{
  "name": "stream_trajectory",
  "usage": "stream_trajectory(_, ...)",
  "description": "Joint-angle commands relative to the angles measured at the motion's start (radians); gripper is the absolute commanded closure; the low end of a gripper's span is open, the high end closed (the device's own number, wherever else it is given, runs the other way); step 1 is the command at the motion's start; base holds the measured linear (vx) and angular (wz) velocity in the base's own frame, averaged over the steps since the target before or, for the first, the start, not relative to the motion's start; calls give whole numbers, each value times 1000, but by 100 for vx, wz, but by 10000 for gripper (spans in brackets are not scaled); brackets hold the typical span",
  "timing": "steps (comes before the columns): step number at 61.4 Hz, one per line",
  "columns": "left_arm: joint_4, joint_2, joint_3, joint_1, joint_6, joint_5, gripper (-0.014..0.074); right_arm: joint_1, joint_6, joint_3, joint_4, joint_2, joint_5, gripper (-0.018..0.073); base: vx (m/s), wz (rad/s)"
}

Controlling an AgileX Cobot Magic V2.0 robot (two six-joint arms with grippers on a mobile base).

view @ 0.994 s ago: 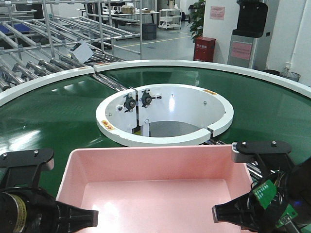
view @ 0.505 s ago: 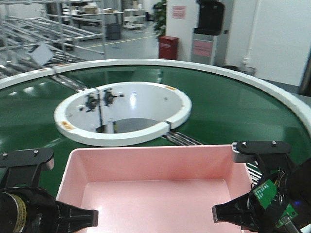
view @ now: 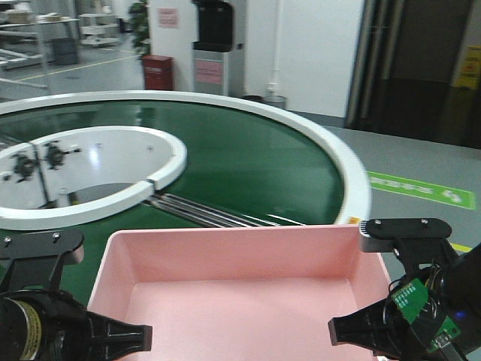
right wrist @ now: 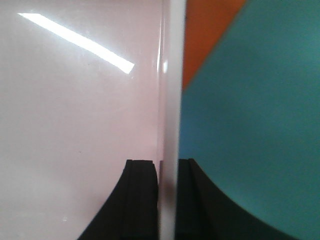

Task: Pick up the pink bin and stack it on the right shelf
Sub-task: 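Hold the pink bin with both grippers while the base drives to the table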

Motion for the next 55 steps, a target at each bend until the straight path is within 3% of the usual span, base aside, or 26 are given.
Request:
stream_trajectory(1,52,-32,-29,0,-6,-33,571,-6,-6,-30,-63,-36,-22,477,-16,-55)
stream_trajectory(55,51,-32,-29,0,-6,-33,571,-6,-10,-30,-61,-36,-21,477,-12,-55)
